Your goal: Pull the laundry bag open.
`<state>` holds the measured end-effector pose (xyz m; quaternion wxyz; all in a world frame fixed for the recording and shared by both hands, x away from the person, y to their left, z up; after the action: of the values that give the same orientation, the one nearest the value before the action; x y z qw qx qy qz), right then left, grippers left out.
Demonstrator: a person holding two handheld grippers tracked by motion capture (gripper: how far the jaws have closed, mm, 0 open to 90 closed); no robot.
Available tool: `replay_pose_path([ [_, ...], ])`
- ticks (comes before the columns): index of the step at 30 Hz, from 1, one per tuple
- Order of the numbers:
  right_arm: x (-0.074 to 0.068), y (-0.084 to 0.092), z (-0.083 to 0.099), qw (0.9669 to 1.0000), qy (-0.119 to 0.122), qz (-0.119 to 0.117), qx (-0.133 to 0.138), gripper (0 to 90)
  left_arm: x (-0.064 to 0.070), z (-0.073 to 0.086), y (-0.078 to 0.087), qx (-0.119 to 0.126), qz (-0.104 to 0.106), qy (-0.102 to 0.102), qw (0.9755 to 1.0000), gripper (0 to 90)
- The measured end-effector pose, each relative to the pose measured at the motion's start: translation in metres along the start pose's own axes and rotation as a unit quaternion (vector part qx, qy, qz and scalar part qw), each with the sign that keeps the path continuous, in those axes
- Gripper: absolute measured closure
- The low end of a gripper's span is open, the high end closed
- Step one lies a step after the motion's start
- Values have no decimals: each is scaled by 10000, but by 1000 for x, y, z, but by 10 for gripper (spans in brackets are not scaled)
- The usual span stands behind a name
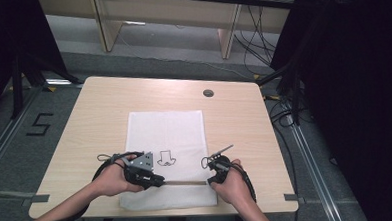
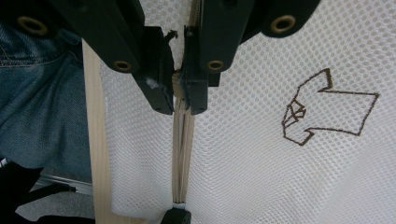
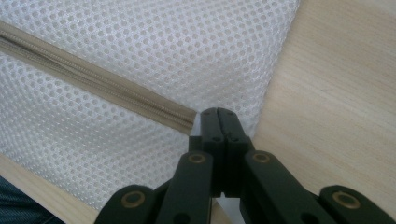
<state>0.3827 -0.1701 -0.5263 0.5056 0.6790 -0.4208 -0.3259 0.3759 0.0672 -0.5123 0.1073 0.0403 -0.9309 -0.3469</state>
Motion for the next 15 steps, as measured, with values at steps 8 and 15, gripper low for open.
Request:
replay_pose_path([
  [8, -1, 1, 0, 10000, -3, -63, 18, 900, -1, 9, 8, 22, -60, 74, 10000, 820],
  [15, -1, 1, -1, 10000, 8, -83, 29, 900, 1, 11, 11, 90, -57, 86, 9999, 820],
])
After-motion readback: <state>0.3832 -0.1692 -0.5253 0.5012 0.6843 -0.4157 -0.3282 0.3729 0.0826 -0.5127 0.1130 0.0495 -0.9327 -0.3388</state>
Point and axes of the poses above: each handheld gripper's, and its own axes: y roughly backward along the jaws, z roughly out of its underside, x roughly to its right, the point moved 5 cm from there along -y, roughly forward along the jaws, and after that the axes turned 6 degrees about z, right-handed, at the moved point
